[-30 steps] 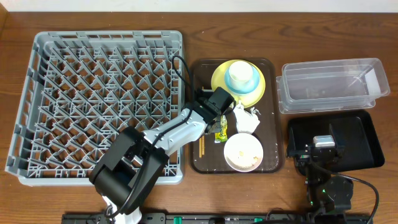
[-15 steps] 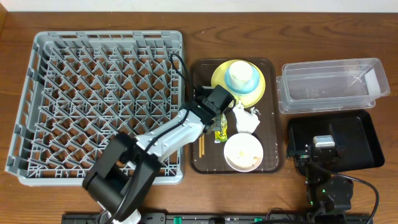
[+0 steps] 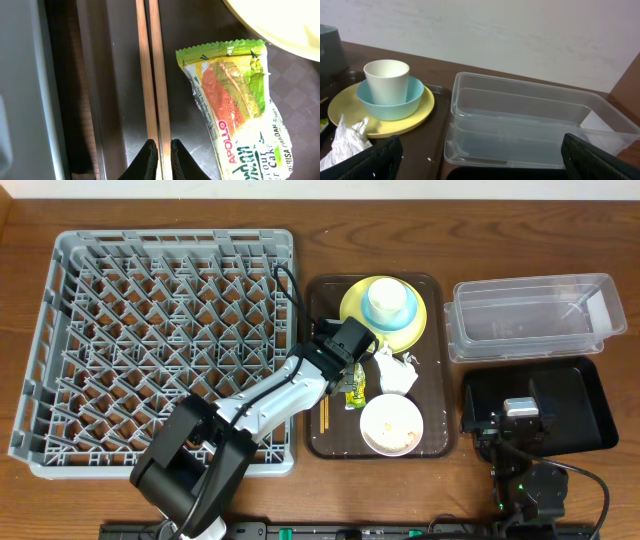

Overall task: Sort waste into correct bins and load items into the dishwasher rack
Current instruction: 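Close the left gripper on the wooden chopsticks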

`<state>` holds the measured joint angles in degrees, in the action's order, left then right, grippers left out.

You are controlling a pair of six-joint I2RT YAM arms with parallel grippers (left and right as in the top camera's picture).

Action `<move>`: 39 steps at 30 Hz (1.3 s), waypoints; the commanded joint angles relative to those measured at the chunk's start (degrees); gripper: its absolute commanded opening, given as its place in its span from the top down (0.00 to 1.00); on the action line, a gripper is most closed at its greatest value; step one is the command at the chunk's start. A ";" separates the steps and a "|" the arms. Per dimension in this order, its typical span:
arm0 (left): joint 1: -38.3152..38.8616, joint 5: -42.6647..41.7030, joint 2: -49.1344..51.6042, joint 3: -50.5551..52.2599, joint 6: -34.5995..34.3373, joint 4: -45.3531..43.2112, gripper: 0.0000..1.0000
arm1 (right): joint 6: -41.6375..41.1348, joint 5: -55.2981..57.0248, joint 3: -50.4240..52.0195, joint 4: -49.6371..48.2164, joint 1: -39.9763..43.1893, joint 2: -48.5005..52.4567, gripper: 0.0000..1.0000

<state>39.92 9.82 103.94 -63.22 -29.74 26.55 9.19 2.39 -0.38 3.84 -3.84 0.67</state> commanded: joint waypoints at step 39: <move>1.42 -2.36 4.42 2.80 0.57 -2.69 0.81 | -1.03 0.57 0.09 0.20 -0.37 -0.28 0.01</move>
<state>41.36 7.62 107.57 -62.26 -29.80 23.35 9.19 2.39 -0.36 3.84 -3.84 0.69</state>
